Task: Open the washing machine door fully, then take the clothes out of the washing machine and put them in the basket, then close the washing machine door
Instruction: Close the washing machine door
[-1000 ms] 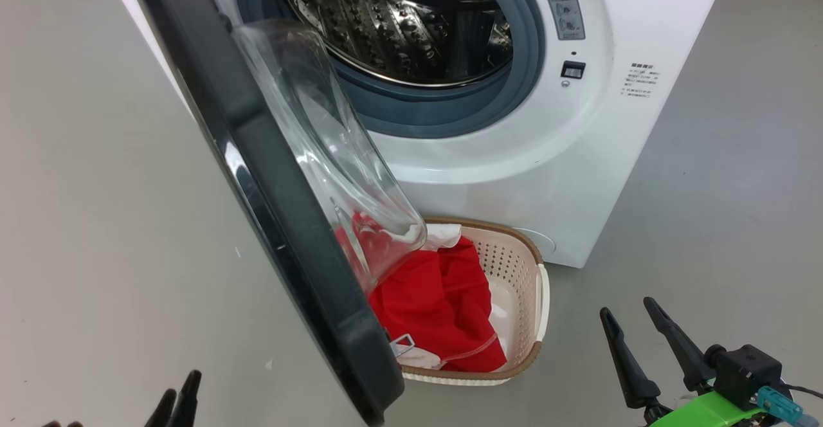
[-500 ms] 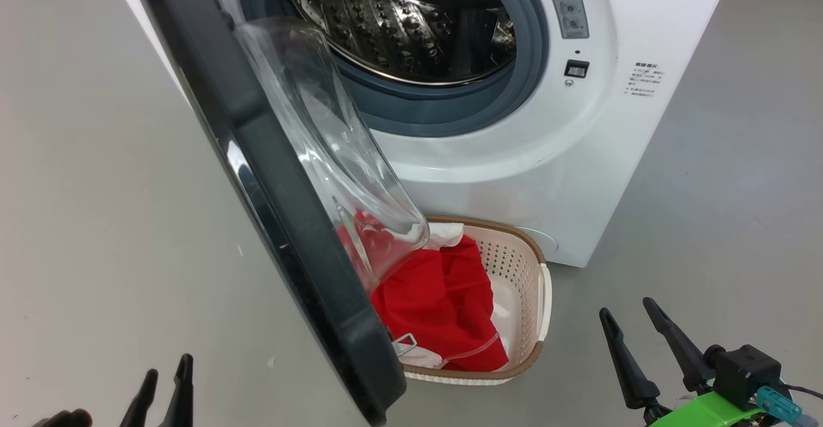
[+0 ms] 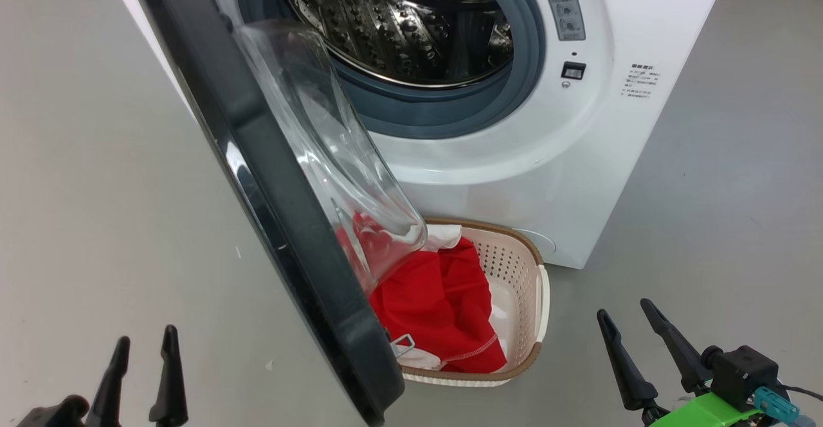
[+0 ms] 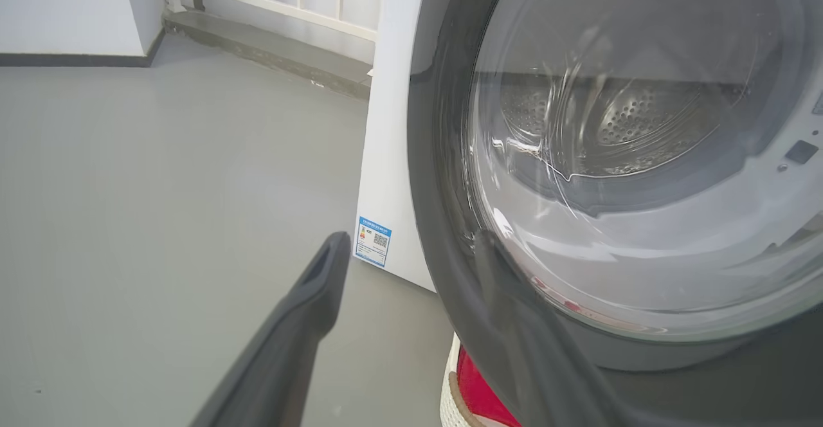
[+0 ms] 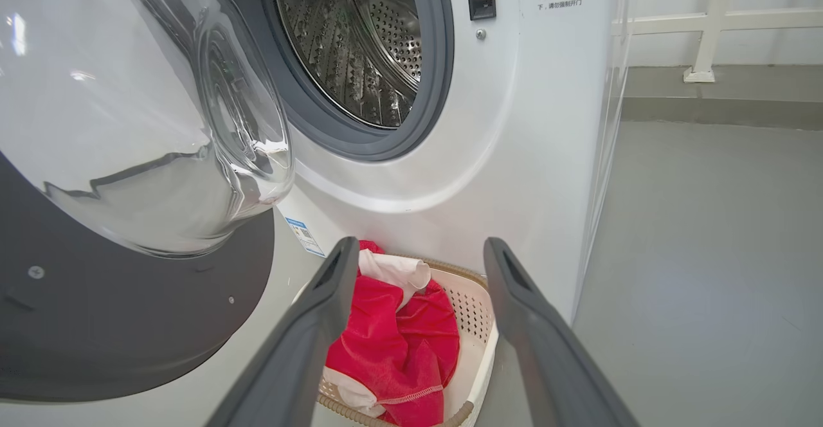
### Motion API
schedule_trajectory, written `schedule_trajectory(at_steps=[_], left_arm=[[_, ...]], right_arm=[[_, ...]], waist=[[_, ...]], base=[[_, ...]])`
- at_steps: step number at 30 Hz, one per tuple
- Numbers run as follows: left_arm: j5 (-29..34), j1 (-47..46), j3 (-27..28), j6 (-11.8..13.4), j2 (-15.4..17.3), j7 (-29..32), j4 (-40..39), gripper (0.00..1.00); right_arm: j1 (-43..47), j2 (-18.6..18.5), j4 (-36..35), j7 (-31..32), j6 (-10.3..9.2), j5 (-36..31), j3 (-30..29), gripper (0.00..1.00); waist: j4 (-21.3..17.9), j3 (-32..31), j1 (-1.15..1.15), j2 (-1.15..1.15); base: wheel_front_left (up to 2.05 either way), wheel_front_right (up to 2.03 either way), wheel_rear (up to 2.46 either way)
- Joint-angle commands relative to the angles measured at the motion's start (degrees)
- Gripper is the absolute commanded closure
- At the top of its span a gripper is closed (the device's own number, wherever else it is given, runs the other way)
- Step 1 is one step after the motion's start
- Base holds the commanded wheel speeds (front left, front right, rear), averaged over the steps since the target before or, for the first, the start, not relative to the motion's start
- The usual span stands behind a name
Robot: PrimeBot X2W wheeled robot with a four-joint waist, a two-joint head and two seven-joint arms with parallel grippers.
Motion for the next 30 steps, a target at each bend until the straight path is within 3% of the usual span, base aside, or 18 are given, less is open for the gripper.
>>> schedule_trajectory(at_steps=[1, 13, 30], left_arm=[[1.98, 0.41, 2.67, -0.31, 0.07, -0.69, -2.68, 0.0], [8.37, 3.37, 3.45, -0.31, -2.16, -0.7, -3.79, 0.0], [8.18, 3.1, 3.0, -0.31, -2.37, -0.7, -3.5, 0.0]], right_arm=[[-1.19, -0.85, -1.15, -0.37, 0.36, -0.25, 1.42, 0.0], [-0.95, -0.75, -1.1, -0.37, 0.36, -0.15, 1.5, 0.0], [-1.19, -0.73, -1.11, -0.37, 0.36, -0.2, 1.38, 0.0]], waist=[[-0.08, -0.2, 0.0, 0.0], [-0.08, -0.61, 0.0, 0.0], [0.23, -0.33, 0.0, 0.0]], base=[[0.0, 0.0, 0.0], [0.0, 0.0, 0.0], [0.0, 0.0, 0.0]])
